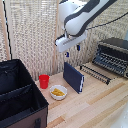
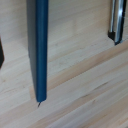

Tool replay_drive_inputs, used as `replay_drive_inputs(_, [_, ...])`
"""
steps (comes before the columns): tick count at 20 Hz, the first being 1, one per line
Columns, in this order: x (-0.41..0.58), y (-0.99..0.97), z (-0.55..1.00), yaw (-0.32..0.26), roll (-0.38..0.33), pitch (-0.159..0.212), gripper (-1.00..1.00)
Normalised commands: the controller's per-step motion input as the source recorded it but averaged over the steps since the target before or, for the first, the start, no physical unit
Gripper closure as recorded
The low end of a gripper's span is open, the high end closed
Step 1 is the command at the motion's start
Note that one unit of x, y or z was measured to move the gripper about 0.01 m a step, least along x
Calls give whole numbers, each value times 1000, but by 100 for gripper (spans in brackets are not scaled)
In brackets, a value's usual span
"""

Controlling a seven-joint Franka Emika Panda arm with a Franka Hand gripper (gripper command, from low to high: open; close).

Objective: Gently stretch your hand towards the oven tray's handle, obtaining a firm grip, and draw it cautiously out of the oven. Transition your grip to the hot dog bowl, gingerly seizing the edge, and elevate it from the surface. Hover the bowl over the tray, delicately lower it, and temper your grip, establishing the bowl's equilibrium.

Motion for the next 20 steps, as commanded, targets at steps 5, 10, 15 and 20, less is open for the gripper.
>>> replay_drive_inputs(5, [0, -493, 11, 91, -252, -91, -100])
replay_drive_inputs(10, [0, -477, 1, 90, -262, -80, -100])
replay_drive_inputs(15, [0, -497, 0, 87, -273, -17, -100])
replay_drive_inputs(20, [0, -441, 0, 89, -286, 7, -100])
